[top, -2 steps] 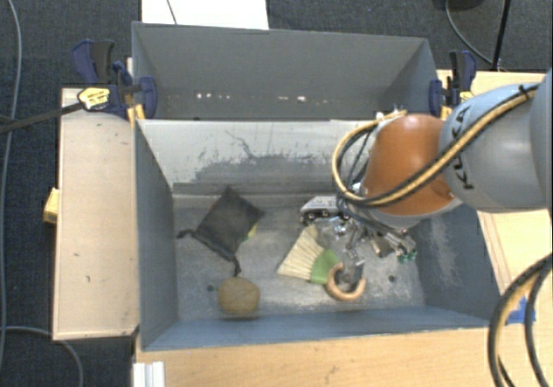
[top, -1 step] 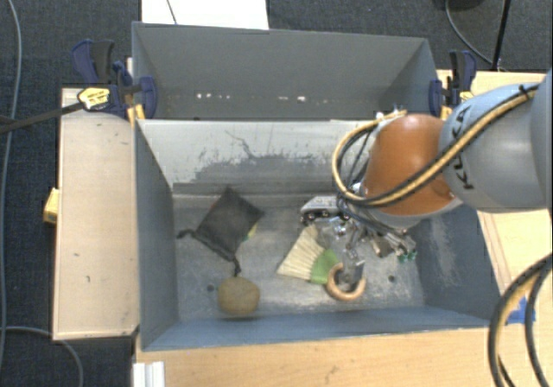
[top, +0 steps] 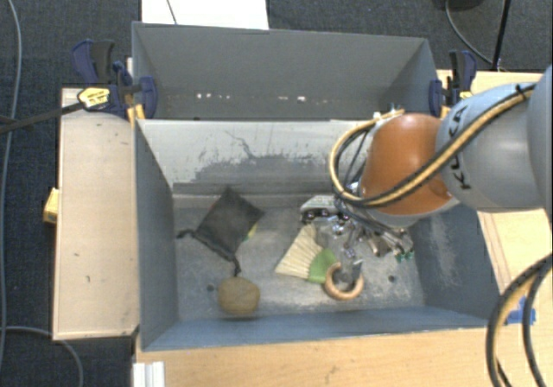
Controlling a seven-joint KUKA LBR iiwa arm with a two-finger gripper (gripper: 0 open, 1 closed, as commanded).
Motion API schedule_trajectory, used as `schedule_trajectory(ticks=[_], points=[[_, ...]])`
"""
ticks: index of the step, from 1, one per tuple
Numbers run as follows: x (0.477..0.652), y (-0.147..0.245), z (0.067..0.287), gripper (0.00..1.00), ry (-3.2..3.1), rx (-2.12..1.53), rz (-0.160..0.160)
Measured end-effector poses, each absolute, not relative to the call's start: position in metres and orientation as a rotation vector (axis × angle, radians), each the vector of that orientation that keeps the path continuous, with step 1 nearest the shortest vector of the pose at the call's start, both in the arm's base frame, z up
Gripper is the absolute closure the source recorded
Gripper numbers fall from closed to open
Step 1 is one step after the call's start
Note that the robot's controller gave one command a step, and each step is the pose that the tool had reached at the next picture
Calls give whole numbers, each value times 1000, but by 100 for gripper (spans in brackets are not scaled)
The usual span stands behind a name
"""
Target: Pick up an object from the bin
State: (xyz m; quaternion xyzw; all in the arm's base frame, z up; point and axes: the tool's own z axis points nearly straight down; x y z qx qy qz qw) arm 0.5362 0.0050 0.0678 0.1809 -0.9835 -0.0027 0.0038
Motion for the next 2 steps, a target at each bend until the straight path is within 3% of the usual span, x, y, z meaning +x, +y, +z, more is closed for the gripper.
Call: schedule_trajectory(ticks=[2], points=[[544, 18, 69, 100, -3082, 568, -9]])
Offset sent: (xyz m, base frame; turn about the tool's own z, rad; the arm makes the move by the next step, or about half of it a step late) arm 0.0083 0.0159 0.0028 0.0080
